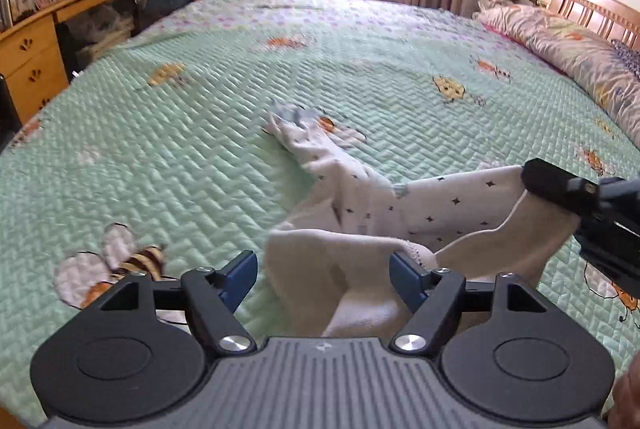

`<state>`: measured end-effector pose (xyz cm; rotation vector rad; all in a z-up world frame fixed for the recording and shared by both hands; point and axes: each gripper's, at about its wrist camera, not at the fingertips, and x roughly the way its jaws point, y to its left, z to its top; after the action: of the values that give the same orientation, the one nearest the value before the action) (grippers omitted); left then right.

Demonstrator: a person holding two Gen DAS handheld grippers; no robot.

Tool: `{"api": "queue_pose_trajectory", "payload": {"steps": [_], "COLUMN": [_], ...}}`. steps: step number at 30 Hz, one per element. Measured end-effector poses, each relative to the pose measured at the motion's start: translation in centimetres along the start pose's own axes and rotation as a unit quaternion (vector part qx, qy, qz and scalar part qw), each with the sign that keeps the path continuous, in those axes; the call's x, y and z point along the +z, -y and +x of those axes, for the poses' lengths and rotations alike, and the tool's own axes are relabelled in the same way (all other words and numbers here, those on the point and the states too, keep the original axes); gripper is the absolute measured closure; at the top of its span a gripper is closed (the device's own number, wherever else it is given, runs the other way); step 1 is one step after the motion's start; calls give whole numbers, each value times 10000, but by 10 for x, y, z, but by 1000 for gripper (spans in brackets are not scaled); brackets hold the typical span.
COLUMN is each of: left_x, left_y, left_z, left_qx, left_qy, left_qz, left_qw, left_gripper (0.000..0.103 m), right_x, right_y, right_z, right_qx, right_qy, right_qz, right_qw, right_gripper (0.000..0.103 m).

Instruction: Fold clothes

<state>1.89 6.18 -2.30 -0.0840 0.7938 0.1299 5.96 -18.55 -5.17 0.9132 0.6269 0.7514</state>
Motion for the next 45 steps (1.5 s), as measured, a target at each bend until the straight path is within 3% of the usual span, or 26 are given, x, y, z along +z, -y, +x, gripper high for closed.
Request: {"api": "queue_pose_trajectory", "payload": {"steps": [3,4,5,6,7,10,15,16,18,19,20,21,23,25,31,33,34,35,38,43,44,45], "left_x": [-1,-3,-8,-12,-13,-19,-27,-27,-24,-21,-17,-12,-3,4,18,13,11,7,-13,-52,-55,-55], "left_y": [4,3,2,-3,-10,-33,-70,-76,-79,-78,-71,-63,-48,-31,-6,-6,-11,-21,-41,-63,-67,-73], "left_z": [19,24,25,27,28,19,-5,-8,-12,-13,-9,-4,6,20,65,76,79,80,60,27,21,12], "left_qx": [375,383,339,338,380,499,1228,1251,862,622,548,509,431,409,266,373,453,588,603,781,697,507], "left_qy": [-227,-303,-384,-510,-579,-538,-385,-387,-374,-367,-357,-348,-329,-362,-828,-1009,-1132,-1227,-1265,-1328,-1291,-1251], "left_qz": [132,137,132,55,-126,-484,-513,-514,-471,-421,-312,-191,51,264,333,268,123,-92,-132,53,5,-148], "left_qw": [9990,9987,9986,9981,9975,9961,9904,9900,9945,9965,9974,9979,9985,9982,9957,9938,9925,9907,9900,9880,9892,9907], "left_gripper": [29,41,73,97,103,103,103,103,103,99,85,79,46,22,18,45,99,100,103,103,103,103], "right_x": [-3,-2,-2,-2,-2,-1,8,9,12,10,8,5,1,-3,-11,-11,-10,-7,2,21,22,21], "right_y": [1,1,0,0,-1,1,15,15,16,14,13,12,12,13,15,16,16,16,15,32,36,36], "right_z": [-2,-2,-3,-3,-3,-3,-9,-11,-14,-16,-17,-18,-21,-23,-28,-28,-29,-32,-41,-46,-46,-44], "right_qx": [5,2,-15,-32,-50,-153,-302,-278,-230,-183,-169,-166,-153,-151,-174,-180,-189,-295,-622,-2046,-2135,-1932], "right_qy": [2,4,8,12,17,70,235,219,184,130,80,41,-26,-93,-299,-319,-297,-212,41,166,148,54], "right_qz": [1,-20,-78,-137,-195,-272,-154,-206,-313,-401,-486,-545,-576,-600,-661,-654,-662,-721,-897,-1132,-1060,-976], "right_qw": [10000,10000,10000,9999,9998,9995,9992,9992,9991,9989,9986,9984,9982,9980,9972,9972,9972,9967,9940,9721,9711,9763], "right_gripper": [97,97,97,97,97,97,97,97,97,97,97,97,97,97,97,97,97,97,97,97,96,96]}}
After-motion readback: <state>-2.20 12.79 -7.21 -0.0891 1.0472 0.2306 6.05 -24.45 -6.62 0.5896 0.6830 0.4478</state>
